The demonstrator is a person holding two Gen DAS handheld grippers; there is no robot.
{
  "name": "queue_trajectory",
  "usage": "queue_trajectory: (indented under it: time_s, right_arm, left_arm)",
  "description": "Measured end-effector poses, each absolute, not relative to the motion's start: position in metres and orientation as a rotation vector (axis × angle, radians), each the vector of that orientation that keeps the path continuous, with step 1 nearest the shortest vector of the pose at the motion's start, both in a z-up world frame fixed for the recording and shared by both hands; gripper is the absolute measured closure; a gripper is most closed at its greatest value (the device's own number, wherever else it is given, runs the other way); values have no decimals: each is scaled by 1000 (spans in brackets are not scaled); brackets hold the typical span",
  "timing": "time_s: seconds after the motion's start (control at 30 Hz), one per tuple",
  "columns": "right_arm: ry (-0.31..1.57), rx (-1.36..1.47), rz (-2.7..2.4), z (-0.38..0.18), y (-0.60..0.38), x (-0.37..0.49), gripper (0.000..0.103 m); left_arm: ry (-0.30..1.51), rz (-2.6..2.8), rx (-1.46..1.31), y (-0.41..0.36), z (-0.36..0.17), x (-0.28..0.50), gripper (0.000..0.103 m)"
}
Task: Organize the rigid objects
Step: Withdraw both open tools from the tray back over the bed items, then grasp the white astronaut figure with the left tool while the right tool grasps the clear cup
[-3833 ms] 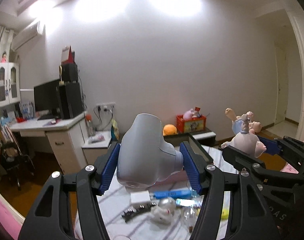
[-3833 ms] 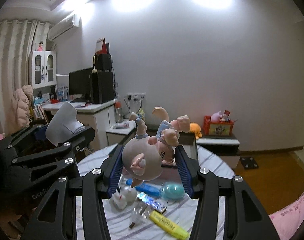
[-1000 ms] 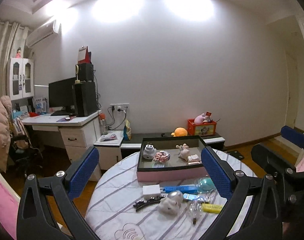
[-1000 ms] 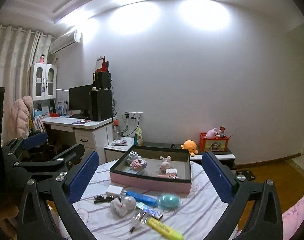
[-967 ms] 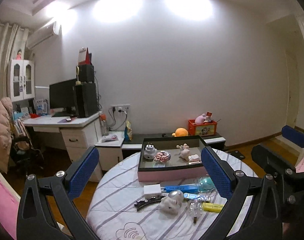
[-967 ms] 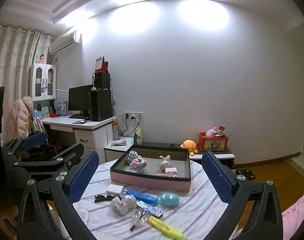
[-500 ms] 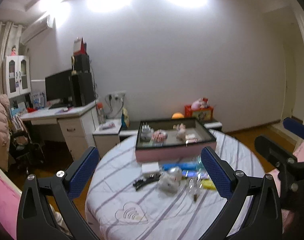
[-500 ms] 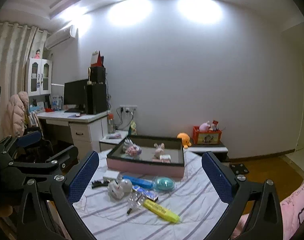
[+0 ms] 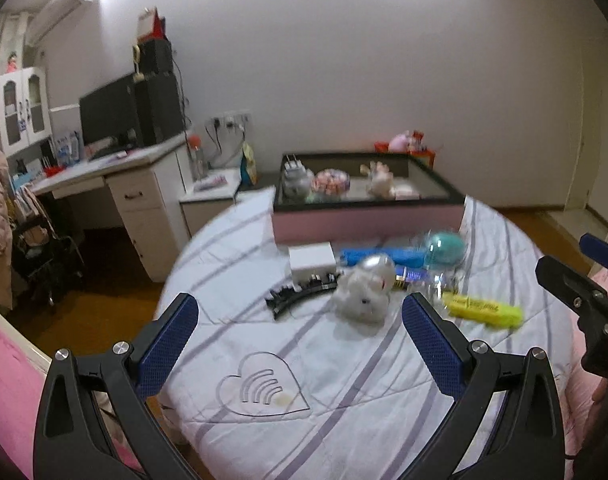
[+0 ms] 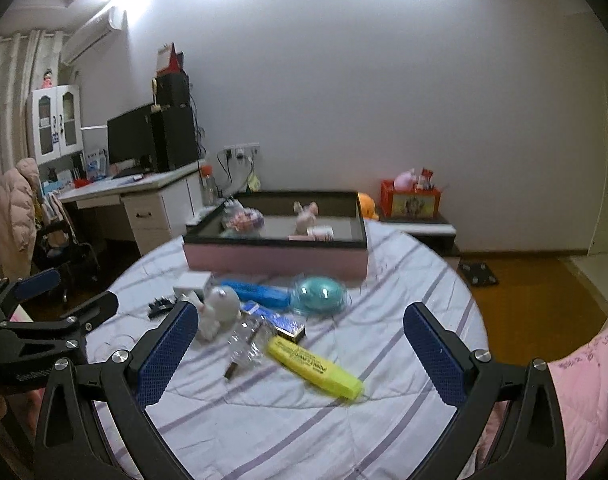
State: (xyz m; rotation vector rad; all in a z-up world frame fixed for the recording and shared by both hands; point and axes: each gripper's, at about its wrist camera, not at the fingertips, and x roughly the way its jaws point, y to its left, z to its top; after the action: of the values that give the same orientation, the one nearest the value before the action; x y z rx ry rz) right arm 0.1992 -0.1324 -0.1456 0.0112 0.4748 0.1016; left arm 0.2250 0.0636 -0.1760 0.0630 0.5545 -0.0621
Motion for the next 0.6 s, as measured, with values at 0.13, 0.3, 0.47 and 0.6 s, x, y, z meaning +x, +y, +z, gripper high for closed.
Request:
queue_trajectory:
  time_s: [0.13, 0.3, 0.47, 0.6]
  right_arm:
    - [530, 11, 89, -162, -137, 215, 0]
    - [587, 26, 78, -180, -146, 238, 0]
    - [626, 49, 67, -191, -157, 261, 0]
    - [650, 60, 66, -196, -160, 274, 0]
  left_arm:
    - [604, -88, 71, 53, -193, 247, 0]
    - [656, -118, 119, 33, -210, 280, 0]
    - [715, -114, 94, 28, -223, 308, 4]
    - [776, -142, 79, 23, -231, 326, 21]
